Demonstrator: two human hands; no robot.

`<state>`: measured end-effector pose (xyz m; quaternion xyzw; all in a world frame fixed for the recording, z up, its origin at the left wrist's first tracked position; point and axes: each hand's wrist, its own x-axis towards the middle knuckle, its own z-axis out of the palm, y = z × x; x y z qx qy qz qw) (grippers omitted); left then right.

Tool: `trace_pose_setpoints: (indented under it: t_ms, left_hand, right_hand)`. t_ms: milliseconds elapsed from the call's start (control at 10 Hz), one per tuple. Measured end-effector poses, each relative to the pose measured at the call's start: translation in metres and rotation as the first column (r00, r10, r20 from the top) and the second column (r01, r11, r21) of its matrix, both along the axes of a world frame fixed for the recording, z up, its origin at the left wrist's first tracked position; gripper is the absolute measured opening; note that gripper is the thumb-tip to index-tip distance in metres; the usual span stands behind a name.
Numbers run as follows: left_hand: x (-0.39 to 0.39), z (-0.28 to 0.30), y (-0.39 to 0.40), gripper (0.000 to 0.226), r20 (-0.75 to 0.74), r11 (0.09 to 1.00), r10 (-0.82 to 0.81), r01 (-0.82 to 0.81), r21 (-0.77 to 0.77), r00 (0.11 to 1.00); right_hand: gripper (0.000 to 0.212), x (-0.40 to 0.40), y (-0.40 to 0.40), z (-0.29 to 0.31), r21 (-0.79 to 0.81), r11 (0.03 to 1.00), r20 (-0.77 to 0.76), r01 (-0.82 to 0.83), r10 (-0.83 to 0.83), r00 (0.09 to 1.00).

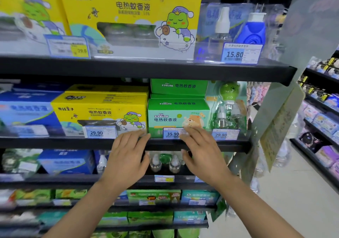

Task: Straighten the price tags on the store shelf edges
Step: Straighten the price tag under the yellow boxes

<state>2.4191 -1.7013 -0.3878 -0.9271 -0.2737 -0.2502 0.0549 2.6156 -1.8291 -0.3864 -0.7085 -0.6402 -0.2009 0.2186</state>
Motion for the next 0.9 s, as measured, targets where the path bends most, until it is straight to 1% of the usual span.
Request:
trace_pose_setpoints:
  t_ms: [200, 300, 400, 500, 600, 800, 900]
  left_hand:
    - [-0.038, 0.000, 0.012, 0.049, -0.001, 0.998, 0.066, -0.066, -0.003, 0.998]
    - [-0.061, 0.000, 0.025, 0.050, -0.027, 0.993, 0.119, -0.119, -0.015, 0.993]
    - [-0.086, 0.001, 0.038, 0.050, -0.036, 0.987, 0.161, -0.162, -0.014, 0.986]
    - [-0.112, 0.002, 0.053, 0.052, -0.055, 0.983, 0.182, -0.183, -0.019, 0.982]
    - [-0.135, 0.005, 0.066, 0.052, -0.061, 0.986, 0.166, -0.167, -0.014, 0.984]
    - [-0.182, 0.014, 0.091, 0.051, -0.048, 0.994, 0.110, -0.111, -0.013, 0.993]
    - [-0.210, 0.028, 0.105, 0.052, 0.027, 0.998, 0.069, -0.069, -0.010, 0.997]
  right_hand:
    - [0.039, -0.015, 0.008, 0.003, 0.076, 0.997, 0.036, -0.034, 0.031, 0.999]
    - [0.039, -0.036, 0.023, 0.003, 0.074, 0.993, 0.031, -0.097, 0.095, 0.995]
    - [0.039, -0.062, 0.042, 0.004, 0.033, 0.989, 0.039, -0.146, 0.145, 0.989]
    - [0.041, -0.091, 0.063, 0.008, 0.001, 0.986, 0.033, -0.164, 0.164, 0.986]
    - [0.040, -0.117, 0.082, 0.010, -0.010, 0.984, 0.056, -0.176, 0.176, 0.983]
    - [0.043, -0.155, 0.103, 0.008, -0.067, 0.985, 0.038, -0.160, 0.162, 0.986]
    - [0.044, -0.167, 0.102, 0.023, -0.041, 0.990, 0.029, -0.133, 0.134, 0.991]
